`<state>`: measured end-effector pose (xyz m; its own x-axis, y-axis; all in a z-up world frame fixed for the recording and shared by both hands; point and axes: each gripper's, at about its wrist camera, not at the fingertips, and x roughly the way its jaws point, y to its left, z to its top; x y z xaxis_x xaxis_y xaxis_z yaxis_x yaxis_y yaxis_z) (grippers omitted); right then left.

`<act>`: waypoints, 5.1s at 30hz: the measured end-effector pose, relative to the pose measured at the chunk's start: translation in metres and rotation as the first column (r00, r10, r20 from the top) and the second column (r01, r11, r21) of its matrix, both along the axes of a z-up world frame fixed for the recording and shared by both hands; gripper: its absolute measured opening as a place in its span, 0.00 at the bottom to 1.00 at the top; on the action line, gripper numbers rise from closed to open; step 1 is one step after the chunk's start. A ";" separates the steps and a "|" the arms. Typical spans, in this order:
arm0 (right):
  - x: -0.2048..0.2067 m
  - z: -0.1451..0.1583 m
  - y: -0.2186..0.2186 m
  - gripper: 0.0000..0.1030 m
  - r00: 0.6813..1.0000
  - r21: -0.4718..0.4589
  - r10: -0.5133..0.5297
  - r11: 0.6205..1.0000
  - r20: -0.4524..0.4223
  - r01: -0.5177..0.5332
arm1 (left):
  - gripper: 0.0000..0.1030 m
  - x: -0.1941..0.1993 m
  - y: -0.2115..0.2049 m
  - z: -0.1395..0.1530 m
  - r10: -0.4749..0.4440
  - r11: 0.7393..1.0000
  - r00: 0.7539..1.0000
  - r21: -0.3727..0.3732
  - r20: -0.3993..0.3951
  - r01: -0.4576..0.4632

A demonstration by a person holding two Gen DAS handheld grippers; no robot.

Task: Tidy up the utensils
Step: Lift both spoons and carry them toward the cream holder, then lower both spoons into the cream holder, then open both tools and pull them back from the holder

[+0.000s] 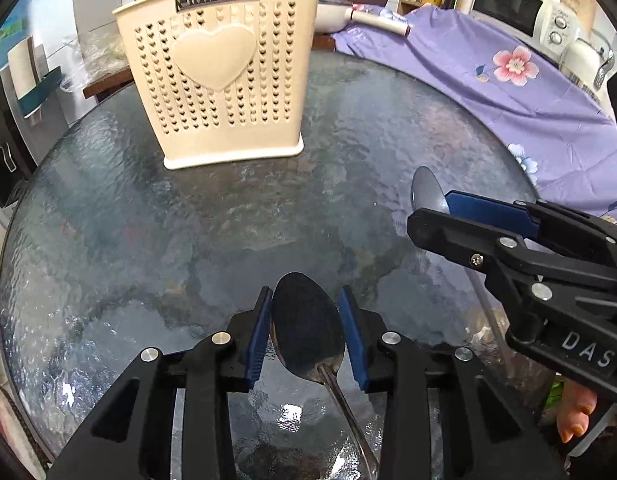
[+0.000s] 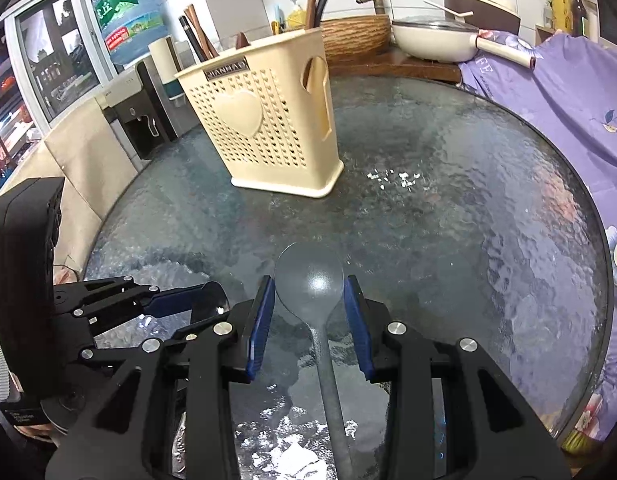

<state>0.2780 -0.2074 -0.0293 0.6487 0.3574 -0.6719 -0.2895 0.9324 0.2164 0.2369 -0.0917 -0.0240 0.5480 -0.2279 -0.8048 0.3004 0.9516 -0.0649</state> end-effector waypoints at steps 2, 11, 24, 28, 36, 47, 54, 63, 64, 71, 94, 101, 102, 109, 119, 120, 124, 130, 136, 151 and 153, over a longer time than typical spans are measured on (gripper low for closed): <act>-0.004 0.008 0.000 0.36 1.000 0.013 0.008 1.000 0.028 -0.008 | 0.32 -0.003 0.004 0.008 -0.004 1.000 1.000 -0.018 0.027 0.004; -0.020 0.042 0.000 0.36 0.992 0.034 0.029 0.999 0.125 -0.034 | 0.32 -0.015 0.012 0.045 -0.029 0.997 0.989 -0.067 0.148 0.039; -0.029 0.059 -0.002 0.36 0.987 0.042 0.023 0.999 0.161 -0.030 | 0.32 -0.026 0.019 0.068 -0.040 0.993 0.973 -0.098 0.227 0.064; -0.030 0.061 0.000 0.36 0.986 0.039 0.024 0.999 0.166 -0.031 | 0.32 -0.027 0.023 0.073 -0.039 0.992 0.969 -0.107 0.243 0.066; -0.026 0.065 0.002 0.35 0.985 0.036 0.026 0.999 0.169 -0.033 | 0.32 -0.025 0.027 0.079 -0.037 0.990 0.966 -0.123 0.254 0.070; -0.019 0.067 0.003 0.35 0.986 0.031 0.017 0.999 0.167 -0.023 | 0.31 -0.021 0.029 0.084 -0.030 0.989 0.964 -0.133 0.264 0.067; -0.015 0.069 0.004 0.35 0.985 0.037 0.019 0.999 0.170 -0.025 | 0.31 -0.020 0.031 0.090 -0.021 0.987 0.961 -0.145 0.276 0.063; -0.011 0.092 0.008 0.35 0.980 0.054 0.036 0.997 0.195 -0.048 | 0.31 -0.016 0.037 0.112 -0.011 0.984 0.950 -0.168 0.312 0.066; -0.011 0.095 0.009 0.35 0.979 0.056 0.038 0.997 0.200 -0.050 | 0.31 -0.015 0.038 0.117 -0.008 0.983 0.947 -0.169 0.322 0.066; -0.004 0.150 0.015 0.35 0.950 0.096 0.046 0.992 0.310 -0.080 | 0.31 0.002 0.055 0.171 0.051 0.979 0.908 -0.198 0.416 0.035; 0.100 0.182 0.058 0.35 0.867 0.056 -0.049 0.998 0.497 0.024 | 0.31 0.113 0.074 0.217 0.276 0.958 0.794 -0.215 0.541 -0.187; 0.100 0.146 0.055 0.35 0.881 0.040 -0.063 0.998 0.469 0.051 | 0.31 0.111 0.062 0.191 0.239 0.970 0.790 -0.165 0.564 -0.176; 0.099 0.142 0.055 0.35 0.881 0.033 -0.066 0.998 0.468 0.057 | 0.31 0.109 0.061 0.188 0.237 0.971 0.791 -0.159 0.564 -0.177; 0.096 0.120 0.054 0.35 0.897 0.003 -0.061 0.998 0.437 0.067 | 0.31 0.113 0.058 0.156 0.214 0.976 0.831 -0.140 0.513 -0.166; 0.098 0.098 0.047 0.27 0.919 -0.010 -0.066 0.997 0.388 0.076 | 0.31 0.123 0.070 0.132 0.229 0.972 0.871 -0.154 0.435 -0.178; 0.098 0.097 0.046 0.27 0.920 -0.004 -0.071 0.997 0.385 0.078 | 0.31 0.124 0.071 0.131 0.229 0.972 0.874 -0.153 0.429 -0.180; 0.094 0.098 0.044 0.29 0.916 0.005 -0.070 0.997 0.396 0.074 | 0.32 0.121 0.077 0.130 0.241 0.967 0.873 -0.181 0.425 -0.179; 0.085 0.101 0.040 0.46 0.905 0.021 -0.075 0.997 0.419 0.073 | 0.45 0.111 0.079 0.136 0.237 0.967 0.859 -0.190 0.454 -0.167; 0.074 0.105 0.029 0.46 0.905 0.041 -0.085 0.996 0.417 0.075 | 0.50 0.097 0.086 0.142 0.251 0.961 0.850 -0.222 0.463 -0.164; 0.003 0.058 0.004 0.79 0.944 0.079 -0.091 0.994 0.318 0.069 | 0.90 0.018 0.104 0.104 0.276 0.959 0.859 -0.187 0.431 -0.215; -0.015 0.050 0.006 0.81 0.938 0.064 -0.092 0.995 0.335 0.075 | 0.92 0.004 0.106 0.095 0.273 0.960 0.856 -0.176 0.438 -0.216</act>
